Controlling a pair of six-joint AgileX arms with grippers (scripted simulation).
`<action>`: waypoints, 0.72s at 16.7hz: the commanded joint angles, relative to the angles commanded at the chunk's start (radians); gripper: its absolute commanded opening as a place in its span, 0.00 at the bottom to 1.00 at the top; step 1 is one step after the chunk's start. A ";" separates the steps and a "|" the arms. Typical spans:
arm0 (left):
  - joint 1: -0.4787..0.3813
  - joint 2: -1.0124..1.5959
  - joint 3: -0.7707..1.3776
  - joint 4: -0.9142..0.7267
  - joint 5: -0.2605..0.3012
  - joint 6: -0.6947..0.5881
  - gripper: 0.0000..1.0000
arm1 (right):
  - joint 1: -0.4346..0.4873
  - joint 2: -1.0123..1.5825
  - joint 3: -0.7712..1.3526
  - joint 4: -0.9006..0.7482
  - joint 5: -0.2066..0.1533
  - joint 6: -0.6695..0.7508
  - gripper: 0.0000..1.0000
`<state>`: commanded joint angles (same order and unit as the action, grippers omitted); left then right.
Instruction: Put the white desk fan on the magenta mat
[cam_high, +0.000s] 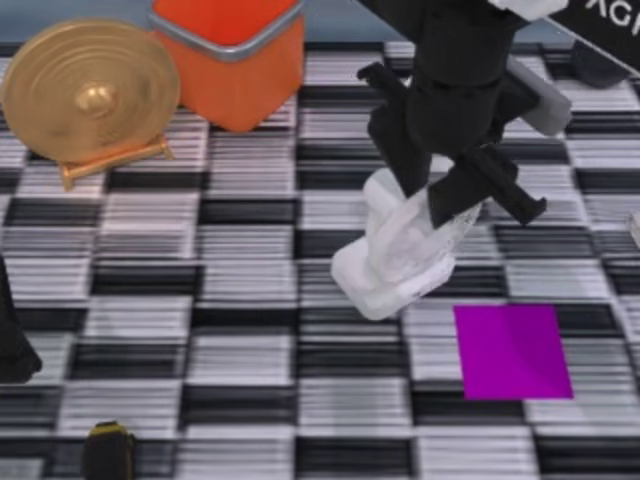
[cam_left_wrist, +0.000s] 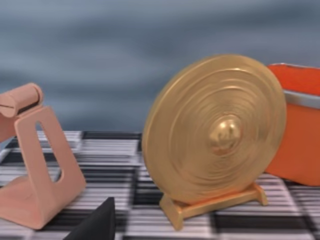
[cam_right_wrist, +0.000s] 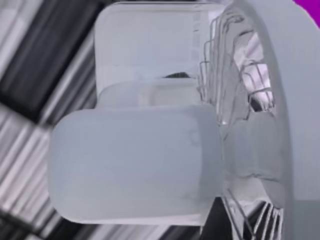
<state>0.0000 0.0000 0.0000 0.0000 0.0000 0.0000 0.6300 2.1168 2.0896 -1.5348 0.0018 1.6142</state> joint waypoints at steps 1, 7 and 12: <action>0.000 0.000 0.000 0.000 0.000 0.000 1.00 | -0.008 -0.024 -0.033 0.007 0.000 0.029 0.00; 0.000 0.000 0.000 0.000 0.000 0.000 1.00 | -0.075 -0.246 -0.357 0.073 -0.004 0.296 0.00; 0.000 0.000 0.000 0.000 0.000 0.000 1.00 | -0.113 -0.375 -0.532 0.107 -0.004 0.455 0.00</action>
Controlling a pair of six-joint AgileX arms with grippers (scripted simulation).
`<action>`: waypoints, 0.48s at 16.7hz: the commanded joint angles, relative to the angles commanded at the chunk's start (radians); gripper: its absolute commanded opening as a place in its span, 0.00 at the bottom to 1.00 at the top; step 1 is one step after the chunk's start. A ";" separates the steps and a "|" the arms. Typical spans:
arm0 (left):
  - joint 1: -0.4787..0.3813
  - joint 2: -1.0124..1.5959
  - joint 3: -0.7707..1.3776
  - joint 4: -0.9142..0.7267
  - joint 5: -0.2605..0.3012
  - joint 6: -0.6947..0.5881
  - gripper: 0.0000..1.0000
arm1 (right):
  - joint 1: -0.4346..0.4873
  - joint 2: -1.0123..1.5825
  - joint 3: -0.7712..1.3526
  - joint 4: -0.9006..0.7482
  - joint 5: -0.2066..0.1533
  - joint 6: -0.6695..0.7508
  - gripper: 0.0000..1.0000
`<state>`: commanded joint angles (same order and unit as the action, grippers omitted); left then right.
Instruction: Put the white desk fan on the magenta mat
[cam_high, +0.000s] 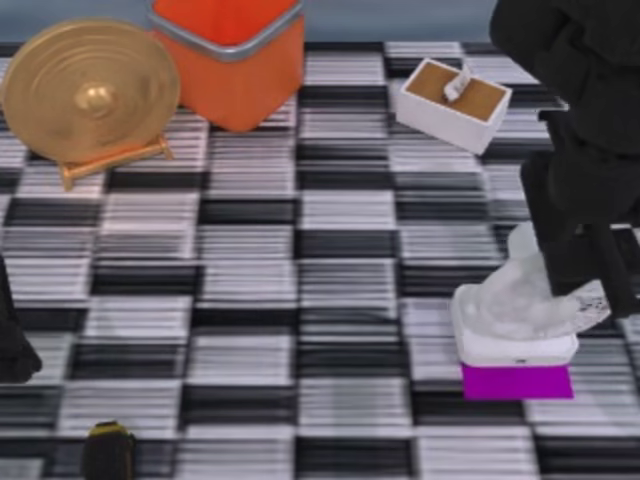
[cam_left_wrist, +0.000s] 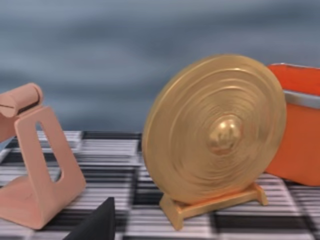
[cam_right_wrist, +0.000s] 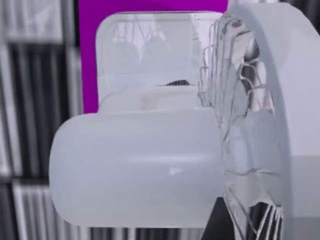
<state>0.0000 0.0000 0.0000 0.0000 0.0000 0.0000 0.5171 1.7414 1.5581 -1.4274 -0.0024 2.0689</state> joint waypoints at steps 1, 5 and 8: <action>0.000 0.000 0.000 0.000 0.000 0.000 1.00 | -0.001 -0.003 -0.003 0.001 0.000 0.003 0.00; 0.000 0.000 0.000 0.000 0.000 0.000 1.00 | 0.004 0.000 -0.005 0.003 0.000 0.003 0.00; 0.000 0.000 0.000 0.000 0.000 0.000 1.00 | -0.002 0.001 -0.063 0.067 -0.002 0.002 0.00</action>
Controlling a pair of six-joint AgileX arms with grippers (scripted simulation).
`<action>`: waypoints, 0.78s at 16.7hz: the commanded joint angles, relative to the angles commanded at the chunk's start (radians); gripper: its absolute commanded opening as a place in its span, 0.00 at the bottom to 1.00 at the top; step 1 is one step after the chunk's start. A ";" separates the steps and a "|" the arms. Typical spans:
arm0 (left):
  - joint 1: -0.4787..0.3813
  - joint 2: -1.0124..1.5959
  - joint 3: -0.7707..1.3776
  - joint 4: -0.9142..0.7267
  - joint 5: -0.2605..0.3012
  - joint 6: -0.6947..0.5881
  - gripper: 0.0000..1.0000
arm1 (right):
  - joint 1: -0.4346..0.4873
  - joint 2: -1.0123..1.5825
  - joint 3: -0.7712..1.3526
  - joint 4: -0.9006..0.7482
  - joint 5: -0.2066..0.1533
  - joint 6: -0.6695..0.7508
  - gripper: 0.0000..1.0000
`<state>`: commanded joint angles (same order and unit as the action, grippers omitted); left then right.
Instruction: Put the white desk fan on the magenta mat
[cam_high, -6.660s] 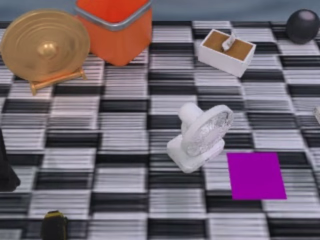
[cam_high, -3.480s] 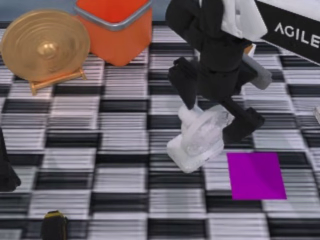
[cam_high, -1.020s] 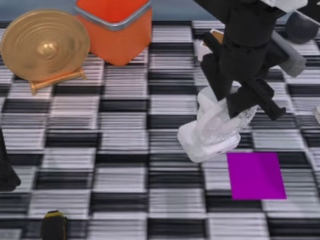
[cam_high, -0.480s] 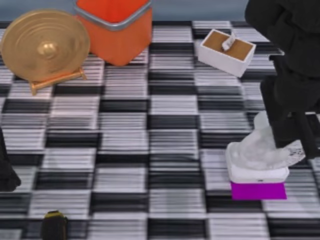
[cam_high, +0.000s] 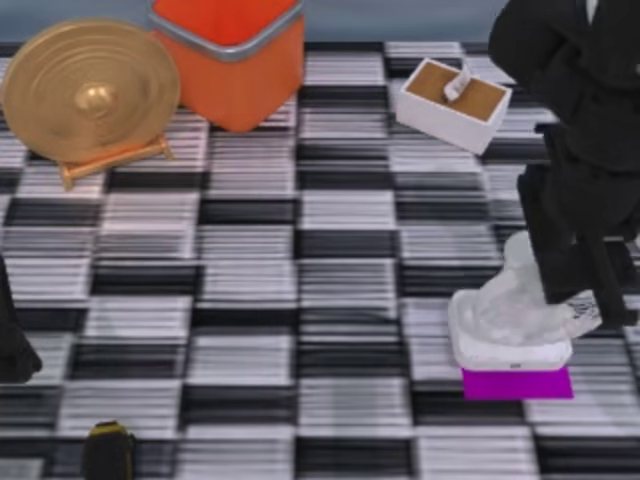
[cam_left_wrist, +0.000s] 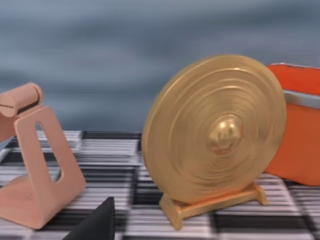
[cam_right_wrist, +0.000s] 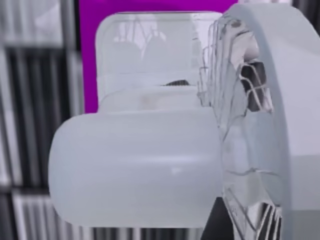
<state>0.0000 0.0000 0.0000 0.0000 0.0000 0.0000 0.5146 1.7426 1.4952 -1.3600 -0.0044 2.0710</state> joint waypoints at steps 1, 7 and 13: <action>0.000 0.000 0.000 0.000 0.000 0.000 1.00 | -0.002 0.001 -0.027 0.028 0.000 -0.001 0.00; 0.000 0.000 0.000 0.000 0.000 0.000 1.00 | -0.003 0.005 -0.068 0.070 0.002 -0.003 0.00; 0.000 0.000 0.000 0.000 0.000 0.000 1.00 | -0.003 0.005 -0.068 0.070 0.002 -0.003 0.45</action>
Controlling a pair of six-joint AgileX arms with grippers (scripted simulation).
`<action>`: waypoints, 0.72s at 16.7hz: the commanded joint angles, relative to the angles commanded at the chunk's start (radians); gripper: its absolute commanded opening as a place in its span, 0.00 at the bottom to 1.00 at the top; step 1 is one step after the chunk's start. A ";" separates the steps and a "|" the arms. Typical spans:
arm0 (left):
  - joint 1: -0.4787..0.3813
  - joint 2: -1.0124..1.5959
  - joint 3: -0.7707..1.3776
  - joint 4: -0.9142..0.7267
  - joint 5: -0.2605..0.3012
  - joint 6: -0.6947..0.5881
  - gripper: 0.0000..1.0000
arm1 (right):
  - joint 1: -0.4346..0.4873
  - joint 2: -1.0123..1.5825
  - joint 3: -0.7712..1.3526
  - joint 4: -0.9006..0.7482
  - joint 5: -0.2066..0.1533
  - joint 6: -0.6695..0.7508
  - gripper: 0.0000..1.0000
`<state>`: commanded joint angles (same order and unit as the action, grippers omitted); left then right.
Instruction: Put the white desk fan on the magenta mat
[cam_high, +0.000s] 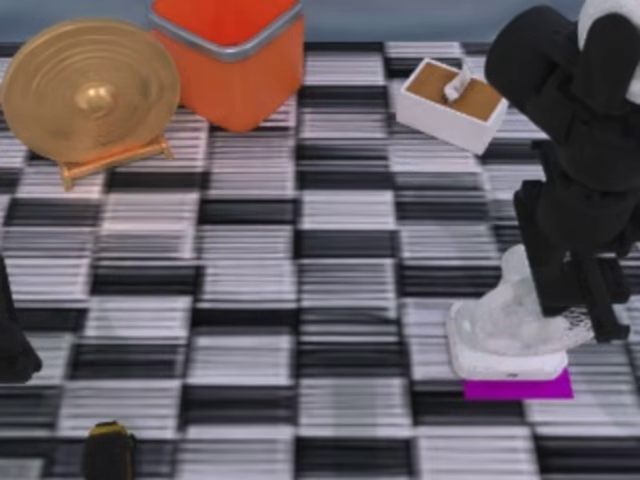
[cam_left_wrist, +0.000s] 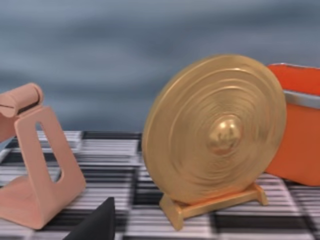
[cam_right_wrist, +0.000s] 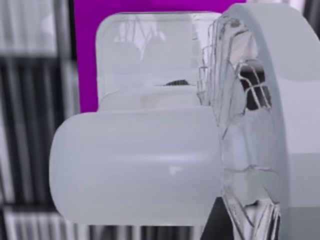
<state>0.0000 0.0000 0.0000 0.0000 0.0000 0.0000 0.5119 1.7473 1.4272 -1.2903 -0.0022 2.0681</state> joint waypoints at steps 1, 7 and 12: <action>0.000 0.000 0.000 0.000 0.000 0.000 1.00 | 0.000 0.000 0.000 0.000 0.000 0.000 0.53; 0.000 0.000 0.000 0.000 0.000 0.000 1.00 | 0.000 0.000 0.000 0.000 0.000 0.000 0.98; 0.000 0.000 0.000 0.000 0.000 0.000 1.00 | 0.000 0.000 0.000 0.000 0.000 0.000 1.00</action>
<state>0.0000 0.0000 0.0000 0.0000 0.0000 0.0000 0.5119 1.7473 1.4272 -1.2903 -0.0022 2.0681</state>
